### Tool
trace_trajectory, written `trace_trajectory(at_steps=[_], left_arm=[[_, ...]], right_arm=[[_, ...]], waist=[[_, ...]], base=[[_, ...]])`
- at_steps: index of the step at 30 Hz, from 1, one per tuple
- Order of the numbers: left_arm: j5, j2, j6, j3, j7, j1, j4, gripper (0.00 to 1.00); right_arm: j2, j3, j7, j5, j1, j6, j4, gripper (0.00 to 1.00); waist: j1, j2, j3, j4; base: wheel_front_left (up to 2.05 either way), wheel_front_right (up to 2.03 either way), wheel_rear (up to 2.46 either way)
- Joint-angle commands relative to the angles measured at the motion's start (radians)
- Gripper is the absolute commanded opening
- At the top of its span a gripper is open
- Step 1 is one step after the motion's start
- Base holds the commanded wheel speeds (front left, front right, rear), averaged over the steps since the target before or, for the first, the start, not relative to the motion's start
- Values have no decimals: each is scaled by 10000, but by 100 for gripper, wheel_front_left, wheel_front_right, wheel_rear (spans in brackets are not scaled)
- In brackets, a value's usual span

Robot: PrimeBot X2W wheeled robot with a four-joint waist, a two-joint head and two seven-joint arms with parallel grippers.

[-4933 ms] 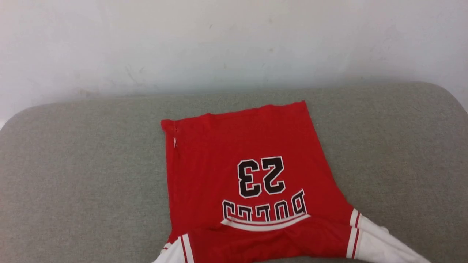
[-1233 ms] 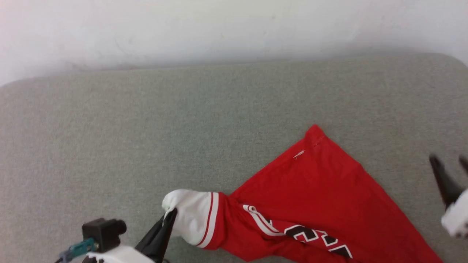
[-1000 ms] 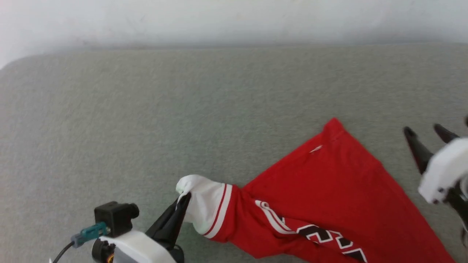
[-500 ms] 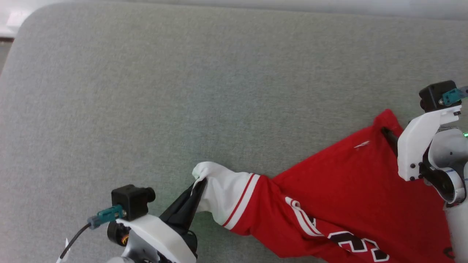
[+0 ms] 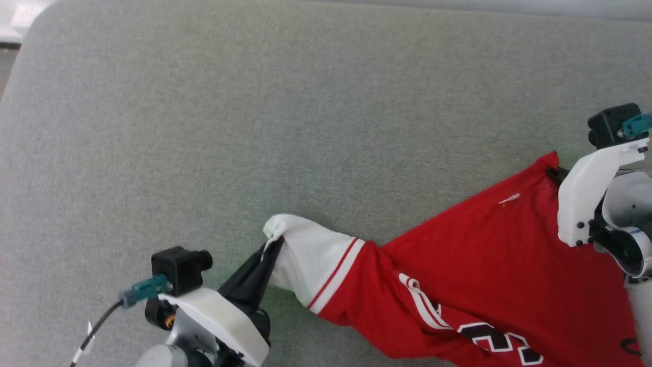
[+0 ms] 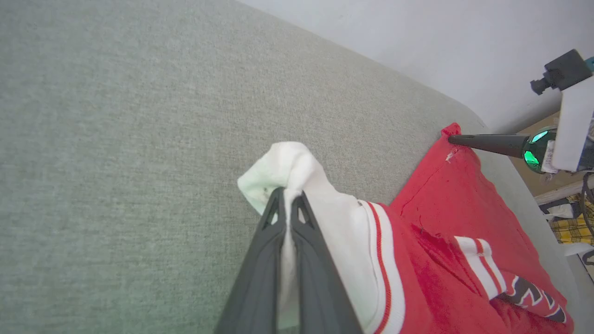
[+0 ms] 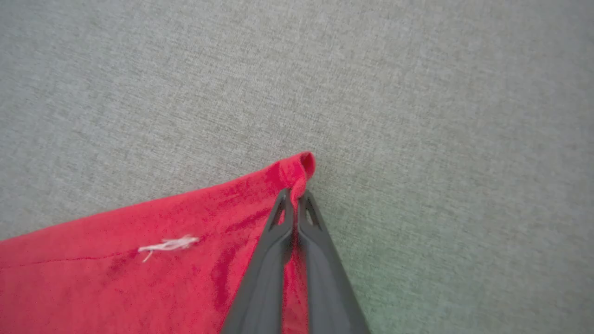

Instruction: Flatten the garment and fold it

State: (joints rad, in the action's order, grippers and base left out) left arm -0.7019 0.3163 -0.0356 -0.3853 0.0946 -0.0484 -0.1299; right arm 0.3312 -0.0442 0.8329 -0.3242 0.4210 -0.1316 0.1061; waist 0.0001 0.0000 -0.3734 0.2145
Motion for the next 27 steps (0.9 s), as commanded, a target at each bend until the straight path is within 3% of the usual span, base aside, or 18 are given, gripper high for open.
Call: trace_trajectory(at_steps=[1,8,15,21,27], left_arm=[[154,123,-98,73,-90,-363,5,0],[634,534,-276,235,-92,-1643,228,0],[1291,1306,-684,38,507,-4029,986,0],[1561,1727,-878,-204,835,-6564,1974,0],[1873,2198,-941,-793,1067,-9039,3354,0]], right_arm=[[-95,86,-393,78,-175,9,-24,0],[-675,494,-2351,391,91,9,63,0],[-986,674,-3947,783,1178,9,375,0],[-1021,564,-4546,1096,2911,9,905,0],[-1321,543,-4862,1476,4770,9,1783,0]], waist=[[-1,0,555,-325],[-1,0,1952,-890],[-1,0,3309,-1569],[-1,0,3772,-2126],[-1,0,3578,-2633]], base=[[0,0,0],[0,0,0],[0,0,0],[0,0,0],[0,0,0]])
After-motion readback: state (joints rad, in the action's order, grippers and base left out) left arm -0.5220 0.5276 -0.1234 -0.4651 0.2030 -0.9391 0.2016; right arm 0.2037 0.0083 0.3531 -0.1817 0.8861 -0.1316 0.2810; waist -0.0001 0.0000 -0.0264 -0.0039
